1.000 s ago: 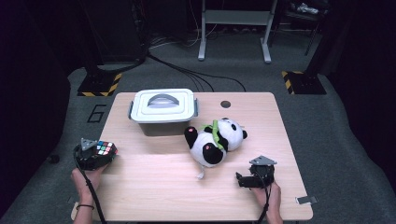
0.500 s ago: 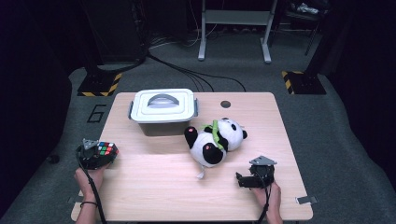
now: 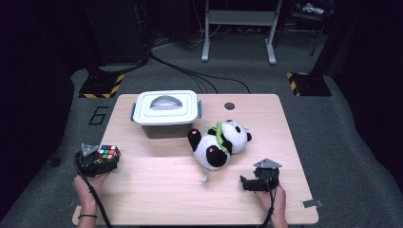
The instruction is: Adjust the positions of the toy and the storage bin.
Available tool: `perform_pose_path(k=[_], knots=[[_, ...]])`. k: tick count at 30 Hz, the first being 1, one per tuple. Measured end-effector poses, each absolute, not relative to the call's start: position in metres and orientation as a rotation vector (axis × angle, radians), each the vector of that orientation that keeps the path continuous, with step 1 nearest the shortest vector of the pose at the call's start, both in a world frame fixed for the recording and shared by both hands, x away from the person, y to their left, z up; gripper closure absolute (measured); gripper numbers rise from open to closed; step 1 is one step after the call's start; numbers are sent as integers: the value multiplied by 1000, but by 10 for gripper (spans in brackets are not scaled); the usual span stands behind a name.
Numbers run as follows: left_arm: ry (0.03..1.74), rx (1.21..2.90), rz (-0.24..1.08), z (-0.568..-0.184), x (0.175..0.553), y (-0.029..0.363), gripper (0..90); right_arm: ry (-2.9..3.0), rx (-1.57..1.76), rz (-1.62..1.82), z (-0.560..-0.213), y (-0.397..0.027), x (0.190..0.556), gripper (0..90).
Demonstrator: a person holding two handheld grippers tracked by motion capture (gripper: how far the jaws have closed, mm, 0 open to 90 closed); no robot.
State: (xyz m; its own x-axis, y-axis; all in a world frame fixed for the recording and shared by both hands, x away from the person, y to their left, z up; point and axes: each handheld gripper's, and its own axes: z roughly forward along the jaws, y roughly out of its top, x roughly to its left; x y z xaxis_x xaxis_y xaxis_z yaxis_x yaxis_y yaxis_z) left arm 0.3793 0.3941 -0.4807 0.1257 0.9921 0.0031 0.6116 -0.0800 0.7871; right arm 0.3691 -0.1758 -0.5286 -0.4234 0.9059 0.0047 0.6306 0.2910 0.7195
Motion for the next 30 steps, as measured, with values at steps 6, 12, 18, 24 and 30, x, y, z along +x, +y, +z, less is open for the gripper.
perform_pose_path(k=[6, 12, 18, 24, 30], knots=[[1518, 1785, 782, -472, 364, 382, 100, 2161, 1378, 921, -529, -176, 369, 25], [1505, 1775, 795, -464, 353, 377, 78, 2166, 1368, 915, -529, -177, 369, 25], [1450, 1785, 761, -473, 338, 352, 62, 2162, 1378, 921, -529, -176, 369, 25], [1401, 1901, 664, -502, 335, 313, 44, 2166, 1377, 923, -528, -176, 369, 23], [1357, 2002, 611, -526, 336, 286, 21, 2205, 1410, 1006, -525, -185, 374, 32]])
